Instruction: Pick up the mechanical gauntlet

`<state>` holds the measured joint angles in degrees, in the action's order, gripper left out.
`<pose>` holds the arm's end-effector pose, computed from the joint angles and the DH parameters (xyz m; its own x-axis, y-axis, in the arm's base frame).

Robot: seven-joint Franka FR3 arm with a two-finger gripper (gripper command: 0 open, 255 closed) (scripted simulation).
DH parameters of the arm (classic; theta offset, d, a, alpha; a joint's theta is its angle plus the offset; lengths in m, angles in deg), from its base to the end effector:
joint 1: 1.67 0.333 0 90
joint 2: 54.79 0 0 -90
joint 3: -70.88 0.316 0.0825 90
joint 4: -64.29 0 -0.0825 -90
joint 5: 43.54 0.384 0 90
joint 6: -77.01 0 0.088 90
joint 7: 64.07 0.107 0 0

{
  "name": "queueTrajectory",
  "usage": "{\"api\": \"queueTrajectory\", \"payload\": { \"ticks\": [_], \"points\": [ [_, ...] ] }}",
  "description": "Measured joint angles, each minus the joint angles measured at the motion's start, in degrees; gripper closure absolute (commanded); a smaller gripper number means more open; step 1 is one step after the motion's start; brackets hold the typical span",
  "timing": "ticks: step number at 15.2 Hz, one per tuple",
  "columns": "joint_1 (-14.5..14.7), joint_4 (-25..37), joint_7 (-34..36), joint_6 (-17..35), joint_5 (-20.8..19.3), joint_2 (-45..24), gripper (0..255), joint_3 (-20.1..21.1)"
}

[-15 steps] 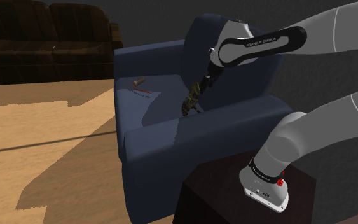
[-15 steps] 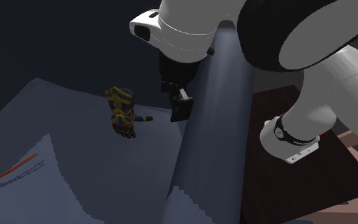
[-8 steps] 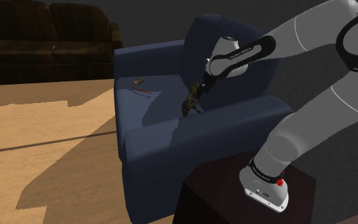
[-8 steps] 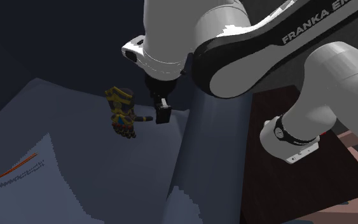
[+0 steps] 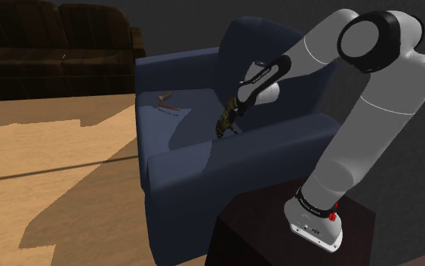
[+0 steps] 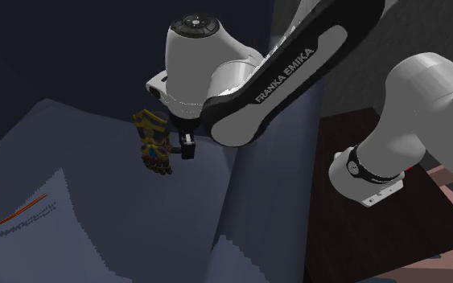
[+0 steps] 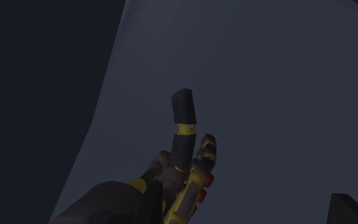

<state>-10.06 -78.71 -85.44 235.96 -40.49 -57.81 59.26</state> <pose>0.4612 -0.1708 0.2878 0.9763 -0.0148 0.2161 -0.0292 -0.9975 0.0640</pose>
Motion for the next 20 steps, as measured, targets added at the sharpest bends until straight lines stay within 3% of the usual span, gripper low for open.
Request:
{"api": "queueTrajectory", "payload": {
  "ticks": [5,14,15,20],
  "points": [
    [-2.70,6.43,-4.98,5.93,5.62,-11.63,0,1.09],
    [-5.96,9.21,-8.24,12.56,9.27,-19.81,0,5.32],
    [-5.94,9.37,-8.11,12.83,9.34,-20.34,255,5.40],
    [-6.13,9.36,-7.89,12.47,9.36,-20.74,255,4.86]
  ]
}}
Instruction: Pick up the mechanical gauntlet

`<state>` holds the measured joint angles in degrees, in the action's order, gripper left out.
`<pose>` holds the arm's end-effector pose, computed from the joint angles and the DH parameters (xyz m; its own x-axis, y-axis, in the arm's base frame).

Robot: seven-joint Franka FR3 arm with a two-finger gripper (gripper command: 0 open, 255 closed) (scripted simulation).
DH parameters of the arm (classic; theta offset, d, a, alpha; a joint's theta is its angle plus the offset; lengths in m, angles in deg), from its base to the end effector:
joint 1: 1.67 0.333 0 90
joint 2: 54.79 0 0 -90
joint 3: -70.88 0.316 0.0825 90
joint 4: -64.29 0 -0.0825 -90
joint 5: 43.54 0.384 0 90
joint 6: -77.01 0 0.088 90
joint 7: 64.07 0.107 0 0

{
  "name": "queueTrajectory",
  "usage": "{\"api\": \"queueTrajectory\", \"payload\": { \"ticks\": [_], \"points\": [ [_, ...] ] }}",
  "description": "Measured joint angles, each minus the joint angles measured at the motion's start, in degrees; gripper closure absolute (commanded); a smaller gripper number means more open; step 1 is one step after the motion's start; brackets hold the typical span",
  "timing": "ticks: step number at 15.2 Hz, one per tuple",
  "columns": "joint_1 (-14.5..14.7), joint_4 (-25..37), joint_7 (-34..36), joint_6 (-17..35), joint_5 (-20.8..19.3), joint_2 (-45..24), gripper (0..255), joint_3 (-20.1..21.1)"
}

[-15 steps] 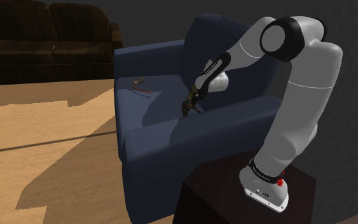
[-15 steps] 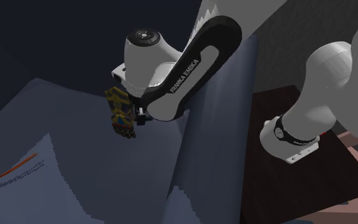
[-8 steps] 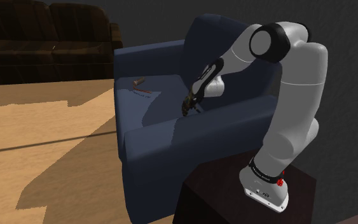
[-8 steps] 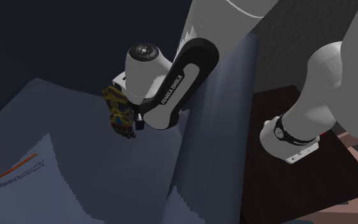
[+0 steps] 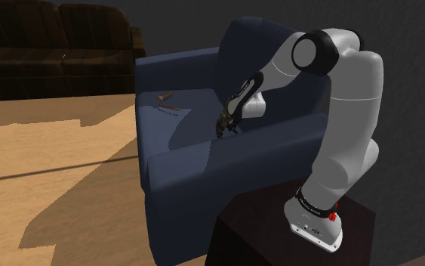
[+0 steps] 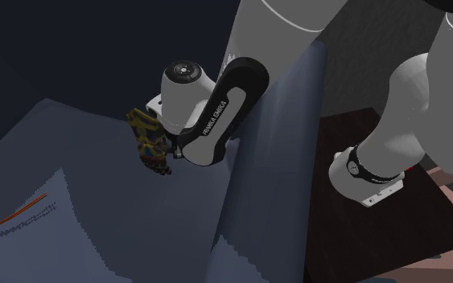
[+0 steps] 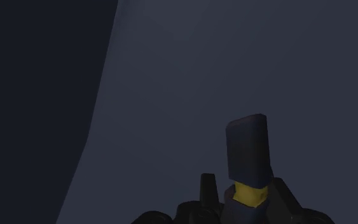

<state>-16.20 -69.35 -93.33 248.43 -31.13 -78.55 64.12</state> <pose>0.4941 -0.2108 0.1853 0.9717 -0.0433 0.2322 -0.0653 -0.9940 0.0881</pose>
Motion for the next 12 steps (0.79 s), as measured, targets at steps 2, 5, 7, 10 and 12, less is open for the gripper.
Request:
{"api": "queueTrajectory", "payload": {
  "ticks": [2,5,7,10,12],
  "points": [
    [0.00,0.00,0.01,-0.01,0.00,-0.02,255,-0.02],
    [-0.26,-0.31,-0.22,0.31,0.12,0.00,255,0.16],
    [-0.19,-0.73,-0.27,-0.20,-0.07,0.82,255,-0.06],
    [0.70,-0.96,0.41,-1.93,-0.86,2.77,255,-1.20],
    [1.34,-1.29,0.93,-3.42,-1.62,4.55,255,-2.11]
  ]
}}
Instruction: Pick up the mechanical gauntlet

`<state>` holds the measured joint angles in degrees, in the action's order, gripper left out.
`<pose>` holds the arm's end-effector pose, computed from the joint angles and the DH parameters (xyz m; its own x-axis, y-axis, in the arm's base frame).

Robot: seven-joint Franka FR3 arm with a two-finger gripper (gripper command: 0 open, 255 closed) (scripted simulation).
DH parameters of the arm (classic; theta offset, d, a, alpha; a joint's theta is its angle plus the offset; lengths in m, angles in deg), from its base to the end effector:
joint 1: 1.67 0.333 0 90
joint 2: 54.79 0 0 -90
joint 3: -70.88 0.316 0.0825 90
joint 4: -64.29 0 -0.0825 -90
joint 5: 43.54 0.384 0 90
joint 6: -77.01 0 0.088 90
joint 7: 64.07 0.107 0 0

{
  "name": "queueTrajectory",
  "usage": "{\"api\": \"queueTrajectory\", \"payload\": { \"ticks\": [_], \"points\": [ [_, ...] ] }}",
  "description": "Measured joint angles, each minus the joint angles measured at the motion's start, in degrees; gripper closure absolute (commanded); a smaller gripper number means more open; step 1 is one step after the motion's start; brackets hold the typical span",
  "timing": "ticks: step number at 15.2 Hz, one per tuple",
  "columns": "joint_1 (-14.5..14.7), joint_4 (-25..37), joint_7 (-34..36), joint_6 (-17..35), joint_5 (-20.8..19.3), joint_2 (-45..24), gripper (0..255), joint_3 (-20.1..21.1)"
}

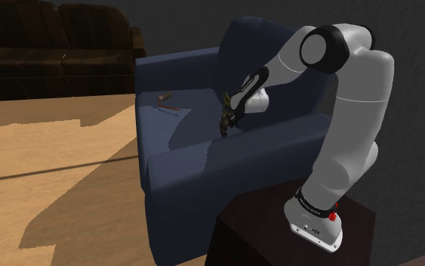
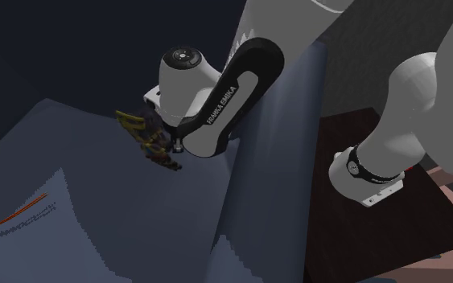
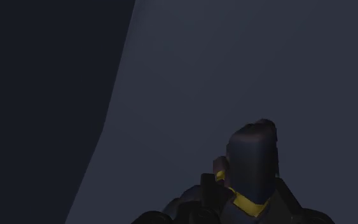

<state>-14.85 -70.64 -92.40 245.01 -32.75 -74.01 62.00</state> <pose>0.4901 -0.2131 0.2141 0.9721 -0.0434 0.2304 -0.0651 -0.9940 0.0876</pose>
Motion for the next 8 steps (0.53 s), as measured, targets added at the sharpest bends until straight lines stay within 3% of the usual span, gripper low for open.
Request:
{"api": "queueTrajectory", "payload": {
  "ticks": [8],
  "points": [
    [2.37,-0.67,2.79,-5.41,-3.51,6.08,255,-2.90]
  ]
}}
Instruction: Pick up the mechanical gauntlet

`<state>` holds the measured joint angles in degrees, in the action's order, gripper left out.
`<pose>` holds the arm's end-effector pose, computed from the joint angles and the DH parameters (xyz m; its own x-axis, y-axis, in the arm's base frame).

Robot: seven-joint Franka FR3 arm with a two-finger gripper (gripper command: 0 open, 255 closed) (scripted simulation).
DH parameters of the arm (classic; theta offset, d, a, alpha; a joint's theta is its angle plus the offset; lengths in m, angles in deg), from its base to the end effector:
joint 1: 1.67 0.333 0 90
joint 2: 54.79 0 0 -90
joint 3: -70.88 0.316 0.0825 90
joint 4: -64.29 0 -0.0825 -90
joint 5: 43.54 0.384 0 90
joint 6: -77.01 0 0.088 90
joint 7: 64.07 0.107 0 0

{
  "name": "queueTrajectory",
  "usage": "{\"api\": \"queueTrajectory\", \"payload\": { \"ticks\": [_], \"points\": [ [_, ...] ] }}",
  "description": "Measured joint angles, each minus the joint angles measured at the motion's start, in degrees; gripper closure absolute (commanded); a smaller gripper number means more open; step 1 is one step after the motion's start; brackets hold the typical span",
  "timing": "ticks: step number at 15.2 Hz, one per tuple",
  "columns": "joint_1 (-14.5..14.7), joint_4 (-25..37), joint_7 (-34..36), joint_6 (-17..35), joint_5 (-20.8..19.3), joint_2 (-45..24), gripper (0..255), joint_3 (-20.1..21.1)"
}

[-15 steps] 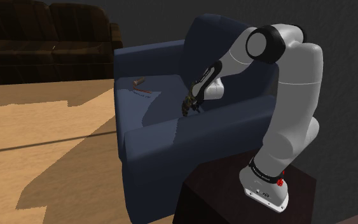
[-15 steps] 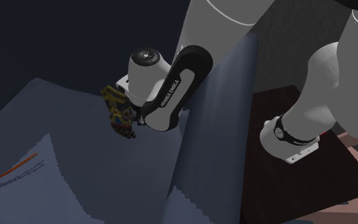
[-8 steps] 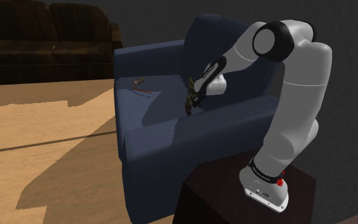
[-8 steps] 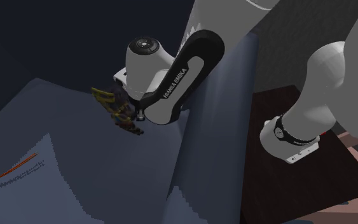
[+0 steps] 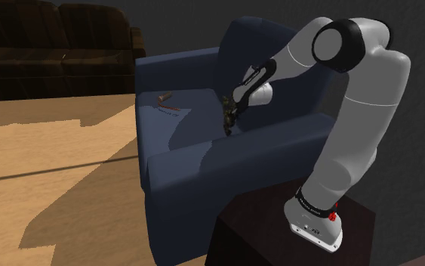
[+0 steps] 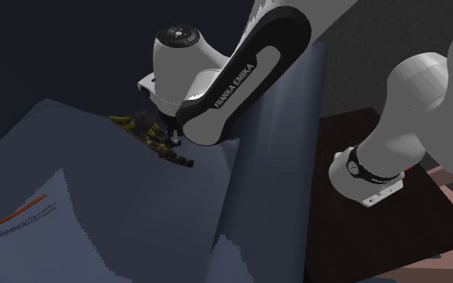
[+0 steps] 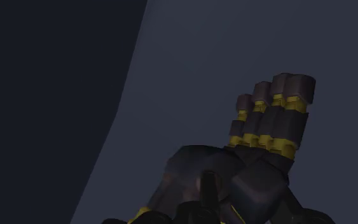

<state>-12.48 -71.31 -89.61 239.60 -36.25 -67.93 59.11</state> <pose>0.4894 -0.2115 0.2564 0.9723 -0.0424 0.2300 -0.0640 -0.9941 0.0874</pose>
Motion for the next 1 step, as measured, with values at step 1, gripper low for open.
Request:
{"api": "queueTrajectory", "payload": {
  "ticks": [1],
  "points": [
    [0.16,-0.04,0.21,-0.32,-0.27,0.42,255,-0.12]
  ]
}}
